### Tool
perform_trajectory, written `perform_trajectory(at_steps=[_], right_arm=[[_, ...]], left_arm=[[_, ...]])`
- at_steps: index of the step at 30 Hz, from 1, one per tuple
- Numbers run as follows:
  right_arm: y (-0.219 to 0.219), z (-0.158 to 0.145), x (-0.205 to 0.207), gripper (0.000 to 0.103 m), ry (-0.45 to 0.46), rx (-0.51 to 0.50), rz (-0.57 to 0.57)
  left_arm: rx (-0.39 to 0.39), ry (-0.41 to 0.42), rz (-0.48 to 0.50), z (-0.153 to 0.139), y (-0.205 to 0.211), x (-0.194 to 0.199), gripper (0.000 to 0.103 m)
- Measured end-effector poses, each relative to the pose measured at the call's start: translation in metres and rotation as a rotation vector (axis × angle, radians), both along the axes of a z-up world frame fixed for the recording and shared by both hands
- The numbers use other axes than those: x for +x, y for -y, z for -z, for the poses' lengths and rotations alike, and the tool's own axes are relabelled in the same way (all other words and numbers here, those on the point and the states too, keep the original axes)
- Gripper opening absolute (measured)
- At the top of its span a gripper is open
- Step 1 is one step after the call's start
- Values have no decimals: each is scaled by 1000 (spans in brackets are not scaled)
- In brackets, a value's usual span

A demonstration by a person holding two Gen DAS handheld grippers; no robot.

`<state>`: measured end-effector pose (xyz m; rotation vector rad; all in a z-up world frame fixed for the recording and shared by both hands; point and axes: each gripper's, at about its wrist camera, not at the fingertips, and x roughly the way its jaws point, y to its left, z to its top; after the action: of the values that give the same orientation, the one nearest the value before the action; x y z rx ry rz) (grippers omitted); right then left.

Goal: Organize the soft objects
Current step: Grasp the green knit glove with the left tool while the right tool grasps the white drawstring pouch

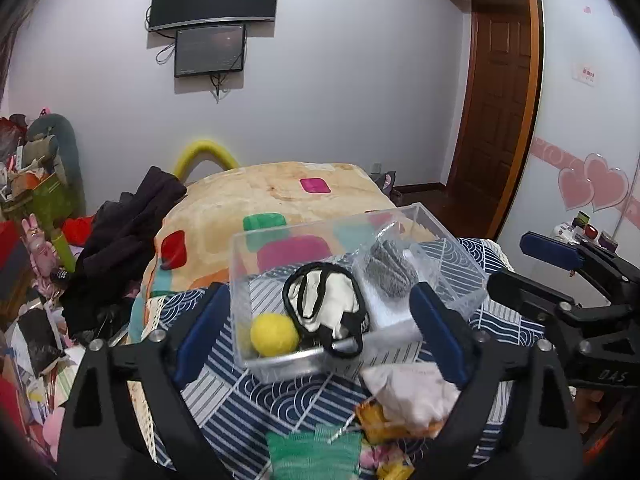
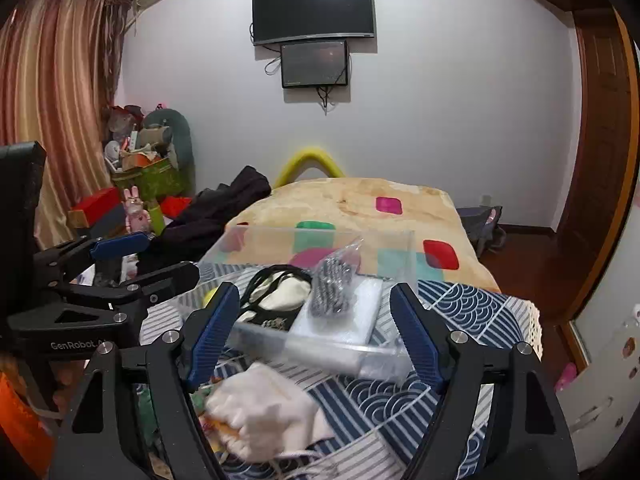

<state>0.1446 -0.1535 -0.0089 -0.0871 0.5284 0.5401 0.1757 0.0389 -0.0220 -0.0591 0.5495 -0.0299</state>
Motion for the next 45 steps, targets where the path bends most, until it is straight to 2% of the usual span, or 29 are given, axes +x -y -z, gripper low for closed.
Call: perform_trajectory(at_steps=[4, 6, 11, 23, 30, 32, 35, 37, 39, 42, 45], right_arm=[[-2, 7, -11, 77, 1, -4, -5], [-4, 12, -17, 83, -2, -7, -7], [-10, 25, -27, 83, -11, -26, -12], [-18, 65, -33, 84, -128, -64, -37], [-30, 87, -29, 84, -189, -88, -59], [-32, 91, -27, 84, -189, -89, -54], [-33, 95, -26, 83, -196, -96, -46], [-32, 96, -24, 77, -207, -79, -53], [-30, 96, -24, 60, -209, -72, -65], [-28, 93, -27, 43, -201, -60, -79], [-25, 92, -28, 23, -203, -50, -83]], left_arm=[[15, -9, -15, 6, -2, -16, 97], [19, -18, -24, 11, -4, -23, 98], [-10, -72, -24, 29, -10, -39, 99], [-47, -187, -42, 87, -11, -58, 99], [-40, -186, -47, 106, -7, -63, 99], [-35, -183, -65, 109, -9, -64, 98], [-79, -204, -44, 115, -13, -63, 83], [-103, -228, -24, 120, -15, -60, 71], [-119, -241, -13, 124, -14, -58, 61], [-148, -245, 4, 125, -15, -58, 52], [-148, -228, 6, 124, -16, -61, 34]])
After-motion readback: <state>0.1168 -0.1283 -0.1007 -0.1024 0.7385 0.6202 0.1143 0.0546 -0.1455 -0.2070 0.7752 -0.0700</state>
